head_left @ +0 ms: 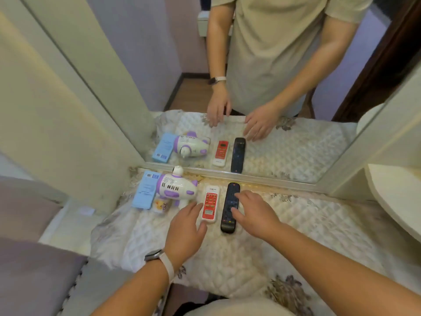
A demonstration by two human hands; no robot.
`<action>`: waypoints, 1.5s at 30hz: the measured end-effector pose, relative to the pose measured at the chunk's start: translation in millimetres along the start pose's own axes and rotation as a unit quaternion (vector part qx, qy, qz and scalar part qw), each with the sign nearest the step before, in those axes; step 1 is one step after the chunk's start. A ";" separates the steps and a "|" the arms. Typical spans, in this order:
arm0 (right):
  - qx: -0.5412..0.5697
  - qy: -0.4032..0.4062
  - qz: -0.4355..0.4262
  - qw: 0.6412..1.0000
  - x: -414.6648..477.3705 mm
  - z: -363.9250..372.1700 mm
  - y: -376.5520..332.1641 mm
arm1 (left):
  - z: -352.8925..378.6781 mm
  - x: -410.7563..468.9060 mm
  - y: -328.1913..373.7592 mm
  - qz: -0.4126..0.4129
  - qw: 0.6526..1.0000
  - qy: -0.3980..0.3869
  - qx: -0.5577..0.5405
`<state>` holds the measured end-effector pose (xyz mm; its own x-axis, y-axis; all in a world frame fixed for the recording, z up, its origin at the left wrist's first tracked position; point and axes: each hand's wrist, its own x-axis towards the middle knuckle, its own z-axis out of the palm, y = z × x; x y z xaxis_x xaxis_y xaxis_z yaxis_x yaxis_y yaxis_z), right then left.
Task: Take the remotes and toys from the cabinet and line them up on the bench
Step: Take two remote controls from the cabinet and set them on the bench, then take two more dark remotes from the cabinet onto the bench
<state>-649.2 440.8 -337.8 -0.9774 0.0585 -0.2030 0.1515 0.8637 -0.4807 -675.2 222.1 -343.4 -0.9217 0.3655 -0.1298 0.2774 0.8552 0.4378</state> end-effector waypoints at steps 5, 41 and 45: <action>-0.075 0.014 -0.166 0.983 0.1 -4.7 -6.1 | -17.8 -42.7 10.4 -0.038 0.994 0.054 0.085; -0.102 -0.053 -0.787 0.606 -445.0 125.6 -310.3 | -24.2 -688.9 59.6 -0.456 0.791 0.341 0.225; -0.096 -0.063 -0.832 0.543 -511.7 143.1 -337.2 | -13.2 -758.5 71.2 -0.517 0.738 0.374 0.219</action>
<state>-179.0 48.0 -193.9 0.2818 -0.9069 0.3132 -0.9557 -0.2944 0.0075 40.1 0.9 -202.0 -0.5484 -0.7307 0.4067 -0.7692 0.6315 0.0975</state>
